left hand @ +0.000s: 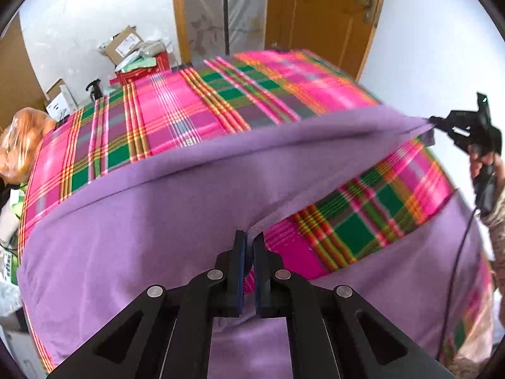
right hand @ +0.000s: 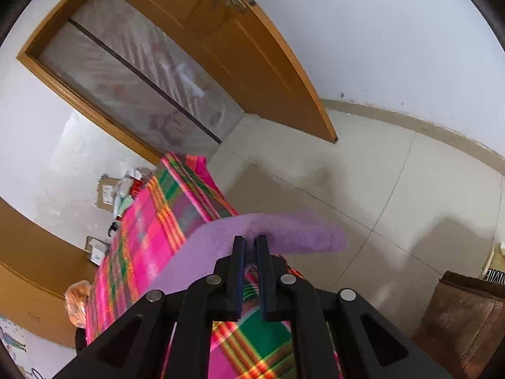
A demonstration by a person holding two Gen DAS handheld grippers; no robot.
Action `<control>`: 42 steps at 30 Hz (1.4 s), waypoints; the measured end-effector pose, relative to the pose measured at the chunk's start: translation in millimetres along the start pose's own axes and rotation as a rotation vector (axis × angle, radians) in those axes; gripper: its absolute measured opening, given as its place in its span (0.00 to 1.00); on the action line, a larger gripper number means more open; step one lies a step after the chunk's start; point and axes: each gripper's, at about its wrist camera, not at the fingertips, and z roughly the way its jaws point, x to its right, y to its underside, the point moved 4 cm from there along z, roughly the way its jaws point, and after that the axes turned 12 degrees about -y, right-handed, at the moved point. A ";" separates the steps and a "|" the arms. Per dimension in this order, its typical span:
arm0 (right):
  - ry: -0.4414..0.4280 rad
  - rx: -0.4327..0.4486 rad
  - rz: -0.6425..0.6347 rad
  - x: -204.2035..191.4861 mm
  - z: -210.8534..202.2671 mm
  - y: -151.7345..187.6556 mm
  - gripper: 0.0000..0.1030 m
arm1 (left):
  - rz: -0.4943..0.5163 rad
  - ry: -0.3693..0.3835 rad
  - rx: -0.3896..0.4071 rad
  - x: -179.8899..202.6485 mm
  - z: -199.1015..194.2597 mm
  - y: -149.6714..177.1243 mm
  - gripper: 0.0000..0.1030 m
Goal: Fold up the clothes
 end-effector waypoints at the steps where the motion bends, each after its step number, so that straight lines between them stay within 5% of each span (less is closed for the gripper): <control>1: -0.003 0.013 -0.008 -3.6 -6.2 -1.3 0.02 | 0.000 0.010 0.002 -0.3 -5.0 2.0 0.04; 7: 0.058 0.062 -0.043 1.3 -35.7 -4.6 0.01 | 0.032 0.063 -0.043 8.0 -11.7 25.8 0.04; 17: 0.088 -0.046 -0.172 -15.5 -7.8 18.1 0.02 | 0.064 0.067 -0.131 21.0 11.7 35.5 0.04; 23: 0.095 -0.143 -0.163 -14.9 27.3 26.8 0.37 | 0.027 0.088 -0.157 16.9 18.8 35.9 0.06; 27: 0.045 -0.186 -0.051 0.8 41.2 32.8 0.38 | 0.028 0.085 -0.159 19.2 19.7 35.7 0.06; 29: 0.006 -0.192 -0.023 2.3 44.0 35.5 0.34 | 0.020 0.087 -0.160 19.2 19.0 36.0 0.06; 34: 0.014 -0.168 -0.047 -0.5 41.5 36.0 0.05 | 0.005 0.099 -0.157 17.3 14.9 35.0 0.06; 42: -0.011 -0.046 -0.087 -14.0 2.8 17.0 0.05 | 0.021 0.133 -0.139 22.4 3.9 28.6 0.06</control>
